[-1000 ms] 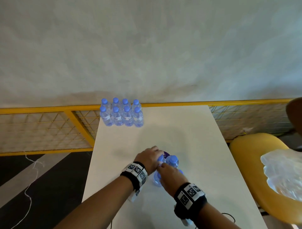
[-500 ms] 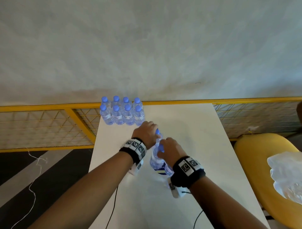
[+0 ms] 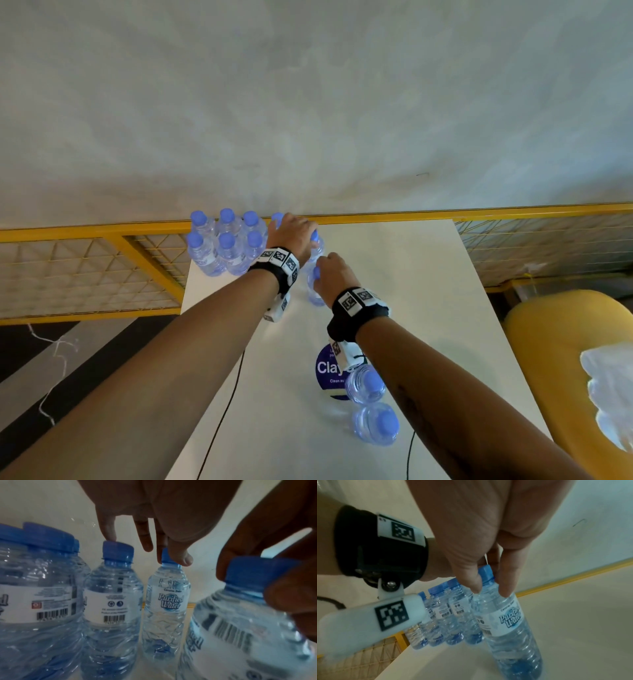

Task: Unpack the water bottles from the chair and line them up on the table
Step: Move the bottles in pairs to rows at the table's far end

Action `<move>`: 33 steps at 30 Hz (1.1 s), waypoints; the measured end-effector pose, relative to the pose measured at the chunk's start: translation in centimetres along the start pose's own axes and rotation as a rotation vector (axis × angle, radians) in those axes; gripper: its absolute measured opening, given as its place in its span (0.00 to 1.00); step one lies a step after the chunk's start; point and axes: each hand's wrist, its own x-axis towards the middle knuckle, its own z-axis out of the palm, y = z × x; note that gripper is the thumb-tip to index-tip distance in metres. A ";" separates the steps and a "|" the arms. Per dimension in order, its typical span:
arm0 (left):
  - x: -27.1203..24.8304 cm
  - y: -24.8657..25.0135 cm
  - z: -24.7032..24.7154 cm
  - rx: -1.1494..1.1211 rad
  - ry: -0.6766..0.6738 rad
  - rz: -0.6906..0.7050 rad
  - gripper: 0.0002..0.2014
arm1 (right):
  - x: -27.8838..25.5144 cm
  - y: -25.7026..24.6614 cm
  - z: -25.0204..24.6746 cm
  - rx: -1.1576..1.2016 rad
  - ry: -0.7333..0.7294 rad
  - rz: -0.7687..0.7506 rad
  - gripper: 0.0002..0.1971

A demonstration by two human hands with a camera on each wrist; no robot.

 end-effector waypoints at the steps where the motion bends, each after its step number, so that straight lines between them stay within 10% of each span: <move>1: 0.6 -0.3 0.4 -0.004 -0.009 -0.003 0.07 | 1.0 -0.1 0.1 -0.006 -0.004 -0.013 0.14; 33: 4.5 -2.7 1.6 -0.170 -0.036 0.023 0.03 | 8.8 -1.4 -0.3 -0.047 0.024 -0.083 0.13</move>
